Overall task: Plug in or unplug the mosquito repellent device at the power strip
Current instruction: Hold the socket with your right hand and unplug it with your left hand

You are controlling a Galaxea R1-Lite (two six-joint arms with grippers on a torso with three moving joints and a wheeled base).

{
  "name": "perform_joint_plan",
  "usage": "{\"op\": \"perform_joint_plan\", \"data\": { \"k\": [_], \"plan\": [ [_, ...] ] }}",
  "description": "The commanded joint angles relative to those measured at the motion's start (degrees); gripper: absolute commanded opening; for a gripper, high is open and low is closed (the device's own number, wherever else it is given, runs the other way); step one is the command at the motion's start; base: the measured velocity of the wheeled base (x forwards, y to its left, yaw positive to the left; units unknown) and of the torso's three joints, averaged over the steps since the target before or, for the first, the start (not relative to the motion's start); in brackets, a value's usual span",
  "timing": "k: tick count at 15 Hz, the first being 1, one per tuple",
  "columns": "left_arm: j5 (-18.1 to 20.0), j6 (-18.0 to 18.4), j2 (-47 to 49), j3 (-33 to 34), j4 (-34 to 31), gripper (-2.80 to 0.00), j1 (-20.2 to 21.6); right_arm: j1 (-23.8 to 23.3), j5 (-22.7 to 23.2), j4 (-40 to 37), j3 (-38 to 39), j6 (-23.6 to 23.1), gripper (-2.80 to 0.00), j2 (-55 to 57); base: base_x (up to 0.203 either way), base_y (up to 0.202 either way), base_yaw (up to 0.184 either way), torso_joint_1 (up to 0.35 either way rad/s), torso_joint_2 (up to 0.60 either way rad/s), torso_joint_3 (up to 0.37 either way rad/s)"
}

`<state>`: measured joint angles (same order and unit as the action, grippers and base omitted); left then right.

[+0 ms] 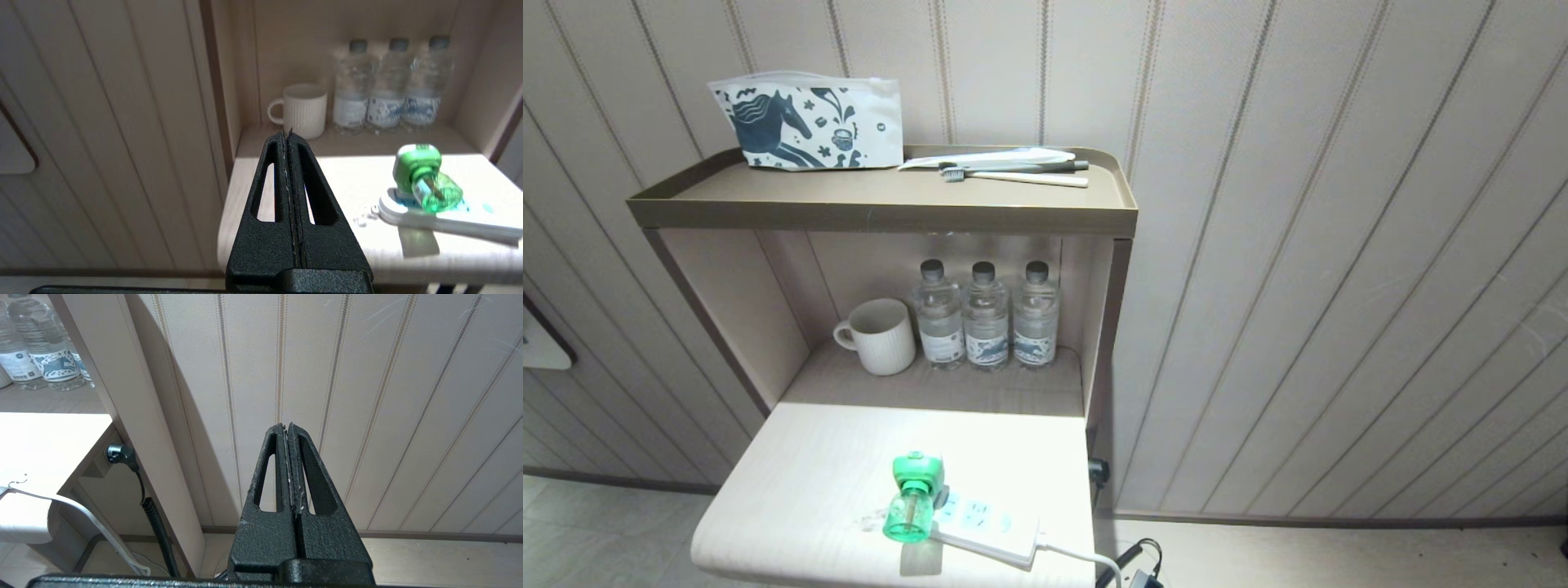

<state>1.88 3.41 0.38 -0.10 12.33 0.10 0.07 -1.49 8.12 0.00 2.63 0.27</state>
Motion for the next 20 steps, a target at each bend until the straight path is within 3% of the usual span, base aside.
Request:
{"op": "perform_joint_plan", "data": {
  "k": [1,2,5,20],
  "plan": [
    [-0.6,-0.8,-0.4,0.1,0.8,-2.80,0.0,0.0,0.0,0.1,0.0,0.0,-2.80,0.1,0.000,0.000,0.000,0.000,0.00,0.000],
    [-1.1,-3.2,-0.4,0.1,1.1,-2.80,0.0,-0.1,0.0,0.1,0.0,0.0,-2.80,0.1,0.000,0.000,0.000,0.000,0.00,0.000],
    [-1.6,-4.1,-0.4,0.1,2.3,-2.80,0.0,0.0,0.0,0.1,0.0,0.0,-2.80,0.0,0.000,0.000,0.000,0.000,0.00,0.000],
    [-1.6,-3.4,-0.4,0.1,2.0,-2.80,0.0,0.0,0.0,0.1,0.0,0.0,-2.80,0.1,0.000,0.000,0.000,0.000,0.00,0.000]
  ]
}}
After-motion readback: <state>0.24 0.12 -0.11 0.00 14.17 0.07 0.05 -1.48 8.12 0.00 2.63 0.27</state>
